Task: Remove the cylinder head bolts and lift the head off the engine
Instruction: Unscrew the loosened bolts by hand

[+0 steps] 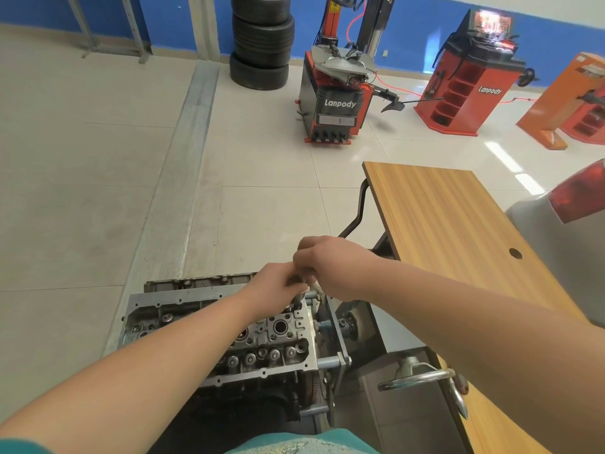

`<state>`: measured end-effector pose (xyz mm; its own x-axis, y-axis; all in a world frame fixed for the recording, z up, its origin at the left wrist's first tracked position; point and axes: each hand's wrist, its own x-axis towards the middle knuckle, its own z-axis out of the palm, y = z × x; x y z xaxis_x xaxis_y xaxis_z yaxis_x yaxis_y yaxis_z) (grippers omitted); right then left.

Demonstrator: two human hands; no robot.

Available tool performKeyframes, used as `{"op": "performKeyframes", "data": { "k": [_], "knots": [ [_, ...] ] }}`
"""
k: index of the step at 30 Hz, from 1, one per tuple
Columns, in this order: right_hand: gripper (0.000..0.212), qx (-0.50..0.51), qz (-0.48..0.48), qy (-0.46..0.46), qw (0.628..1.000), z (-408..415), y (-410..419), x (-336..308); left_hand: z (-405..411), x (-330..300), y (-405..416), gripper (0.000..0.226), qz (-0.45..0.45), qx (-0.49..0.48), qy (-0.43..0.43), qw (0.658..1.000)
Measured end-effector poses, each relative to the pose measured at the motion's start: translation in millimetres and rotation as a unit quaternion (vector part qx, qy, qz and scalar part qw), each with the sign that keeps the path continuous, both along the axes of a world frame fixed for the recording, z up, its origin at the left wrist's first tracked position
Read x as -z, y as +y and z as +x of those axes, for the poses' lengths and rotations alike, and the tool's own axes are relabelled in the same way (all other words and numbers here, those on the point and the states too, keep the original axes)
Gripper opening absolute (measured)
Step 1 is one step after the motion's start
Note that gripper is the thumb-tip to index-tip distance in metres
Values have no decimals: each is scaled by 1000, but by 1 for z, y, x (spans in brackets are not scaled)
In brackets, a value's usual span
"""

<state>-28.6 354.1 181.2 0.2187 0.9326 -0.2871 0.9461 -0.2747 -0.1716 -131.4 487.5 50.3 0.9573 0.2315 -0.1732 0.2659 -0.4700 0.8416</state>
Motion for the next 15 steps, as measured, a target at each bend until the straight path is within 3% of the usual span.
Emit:
{"op": "performKeyframes", "data": {
  "k": [2,5,8,10,12,13,15],
  "knots": [
    [30,54,13,-3,998,-3,2,1,-1,-3,2,4,-16,-26,-12,999],
    [36,125,-45,-95,987,-7,11,7,1,-3,4,19,-42,-63,-34,997],
    [11,84,-54,-93,991,-11,12,4,1,0,2,14,-36,-35,-13,999],
    [27,33,-62,-54,996,-6,5,0,-1,1,2,11,-26,-5,15,1000],
    [24,14,-41,-27,999,-7,3,-4,0,-3,1,14,2,-5,19,1000],
    [18,28,-26,-28,999,-9,4,-4,2,-5,0,11,14,-12,15,1000],
    [26,87,-21,-69,994,-13,8,1,6,-11,-4,12,34,-18,4,999]
  ]
}}
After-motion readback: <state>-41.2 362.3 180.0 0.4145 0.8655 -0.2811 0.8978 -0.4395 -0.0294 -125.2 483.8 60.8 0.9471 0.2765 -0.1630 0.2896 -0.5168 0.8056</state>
